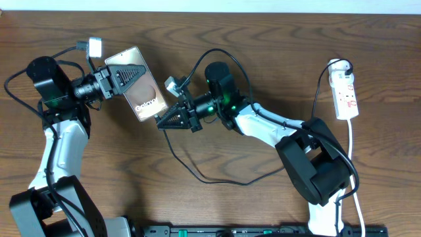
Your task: Plug charger to phone and switch on socket
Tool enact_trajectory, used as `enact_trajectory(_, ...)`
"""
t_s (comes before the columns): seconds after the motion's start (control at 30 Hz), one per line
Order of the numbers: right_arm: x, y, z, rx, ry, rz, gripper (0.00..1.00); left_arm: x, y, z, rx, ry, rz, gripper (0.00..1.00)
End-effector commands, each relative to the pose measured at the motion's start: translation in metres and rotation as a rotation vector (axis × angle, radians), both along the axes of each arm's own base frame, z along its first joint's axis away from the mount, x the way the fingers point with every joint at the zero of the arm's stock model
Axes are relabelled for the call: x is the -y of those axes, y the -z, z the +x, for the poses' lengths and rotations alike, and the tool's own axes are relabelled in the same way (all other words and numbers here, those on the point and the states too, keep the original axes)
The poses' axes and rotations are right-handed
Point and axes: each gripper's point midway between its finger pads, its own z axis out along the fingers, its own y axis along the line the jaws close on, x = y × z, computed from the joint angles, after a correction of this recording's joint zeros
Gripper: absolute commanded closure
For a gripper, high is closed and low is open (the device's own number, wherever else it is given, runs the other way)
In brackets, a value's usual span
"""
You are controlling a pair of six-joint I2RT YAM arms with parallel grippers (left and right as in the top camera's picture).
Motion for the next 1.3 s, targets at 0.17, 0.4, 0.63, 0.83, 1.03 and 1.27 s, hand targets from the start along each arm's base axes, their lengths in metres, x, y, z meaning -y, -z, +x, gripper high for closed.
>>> enact_trajectory(0.17, -0.006, -0.001, -0.005, -0.001, -0.005, -0.001, 0.99, 0.005, -0.002, -0.007, 0.023, 0.034, 0.004, 0.93)
enact_trajectory(0.4, -0.006, -0.001, -0.003, -0.006, 0.006, -0.006, 0.99, 0.005, -0.002, -0.007, 0.023, 0.034, 0.004, 0.92)
enact_trajectory(0.63, -0.002, 0.000, 0.004, -0.005, 0.026, -0.007, 0.99, 0.005, -0.002, -0.007, 0.023, 0.035, 0.004, 0.93)
enact_trajectory(0.83, 0.002, 0.000, 0.010, -0.014, 0.037, -0.010, 0.99, 0.005, -0.002, -0.007, 0.023, 0.034, 0.004, 0.93)
enact_trajectory(1.03, 0.001, 0.000, 0.009, -0.013, 0.036, -0.010, 0.99, 0.005, -0.002, -0.007, 0.023, 0.035, 0.004, 0.93)
enact_trajectory(1.27, -0.001, -0.001, 0.012, -0.014, 0.058, -0.012, 0.99, 0.006, -0.002, -0.007, 0.022, 0.037, 0.004, 0.93)
